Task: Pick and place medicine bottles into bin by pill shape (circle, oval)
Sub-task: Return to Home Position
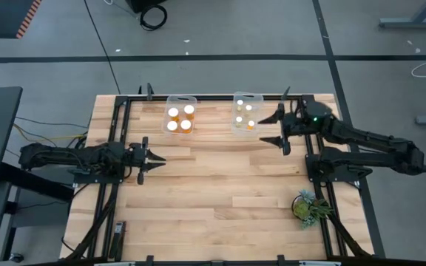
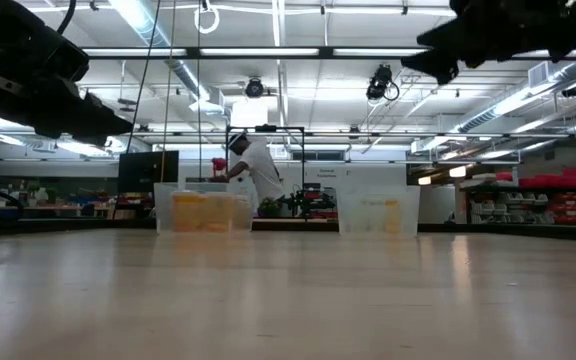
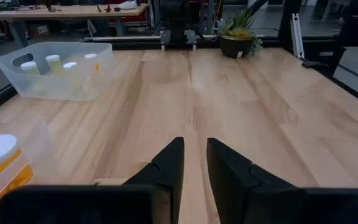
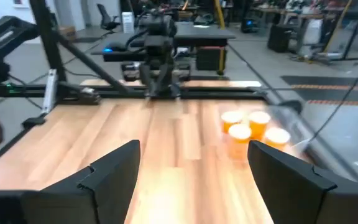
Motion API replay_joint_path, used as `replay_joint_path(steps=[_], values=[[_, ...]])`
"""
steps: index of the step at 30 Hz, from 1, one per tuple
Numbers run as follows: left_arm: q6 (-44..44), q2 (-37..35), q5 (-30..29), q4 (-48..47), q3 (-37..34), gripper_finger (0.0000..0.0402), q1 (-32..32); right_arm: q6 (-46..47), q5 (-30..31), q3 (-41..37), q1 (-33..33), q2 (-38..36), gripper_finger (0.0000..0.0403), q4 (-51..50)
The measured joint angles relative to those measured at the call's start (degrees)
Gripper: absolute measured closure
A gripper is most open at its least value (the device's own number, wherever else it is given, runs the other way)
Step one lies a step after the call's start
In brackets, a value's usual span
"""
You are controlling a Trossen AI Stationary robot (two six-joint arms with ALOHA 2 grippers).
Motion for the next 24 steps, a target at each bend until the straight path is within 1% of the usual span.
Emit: replay_joint_path(steps=[2,5,7,13,19,24], values=[[0.0,0.0,0.0,0.0,0.0,0.0322,0.0,2.0,1.3,-3.7,0.8,-0.5,0.0098,3.9],[0.0,0.0,0.0,0.0,0.0,0.0324,0.0,4.6,7.2,-7.2,1.6,-2.3,0.0098,7.3],[0.1,0.0,0.0,0.0,0.0,0.0326,0.0,5.9,10.2,-8.6,2.0,-3.9,0.0098,7.5],[0.0,0.0,0.0,0.0,0.0,0.0329,0.0,10.7,14.2,-12.8,6.9,-9.8,0.0098,7.6],[0.0,0.0,0.0,0.0,0.0,0.0319,0.0,13.0,23.1,-17.5,13.6,-15.7,0.0098,7.4],[0.0,0.0,0.0,0.0,0.0,0.0319,0.0,14.6,28.0,-19.8,17.6,-18.3,0.0098,7.3]])
